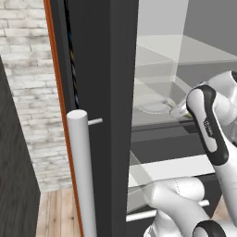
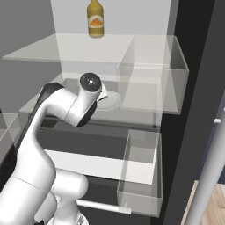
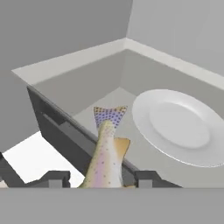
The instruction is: Retrieve the fish from the fridge and place it on the saucepan with marinade on the stove.
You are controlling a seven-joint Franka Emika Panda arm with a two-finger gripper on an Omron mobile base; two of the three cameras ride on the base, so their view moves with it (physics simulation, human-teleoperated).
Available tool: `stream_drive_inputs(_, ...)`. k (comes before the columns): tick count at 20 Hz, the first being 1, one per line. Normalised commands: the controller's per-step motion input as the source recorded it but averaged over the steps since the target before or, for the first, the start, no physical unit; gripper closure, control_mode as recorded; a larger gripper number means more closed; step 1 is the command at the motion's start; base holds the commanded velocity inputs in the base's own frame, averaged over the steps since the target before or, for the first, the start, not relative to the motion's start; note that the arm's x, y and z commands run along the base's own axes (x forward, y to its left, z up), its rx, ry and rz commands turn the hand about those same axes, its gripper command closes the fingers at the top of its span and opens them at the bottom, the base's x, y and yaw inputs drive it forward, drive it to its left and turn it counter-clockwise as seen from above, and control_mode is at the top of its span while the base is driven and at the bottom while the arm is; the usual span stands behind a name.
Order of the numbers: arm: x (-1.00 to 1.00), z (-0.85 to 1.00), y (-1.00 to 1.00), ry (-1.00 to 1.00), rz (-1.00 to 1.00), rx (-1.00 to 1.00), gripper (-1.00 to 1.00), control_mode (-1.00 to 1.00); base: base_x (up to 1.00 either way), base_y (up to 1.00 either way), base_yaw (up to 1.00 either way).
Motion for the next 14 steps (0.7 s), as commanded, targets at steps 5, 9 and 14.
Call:
stream_drive_inputs(5,-0.92,0.04,0.18,-0.19,0.00,0.00,1.00,-1.00,0.00,0.00,0.00)
stream_drive_inputs(9,-0.86,0.11,0.03,-0.17,0.00,0.00,1.00,-1.00,0.00,0.00,0.00)
stream_drive_inputs(14,-0.69,0.06,0.04,-0.11,0.00,0.00,1.00,-1.00,0.00,0.00,0.00)
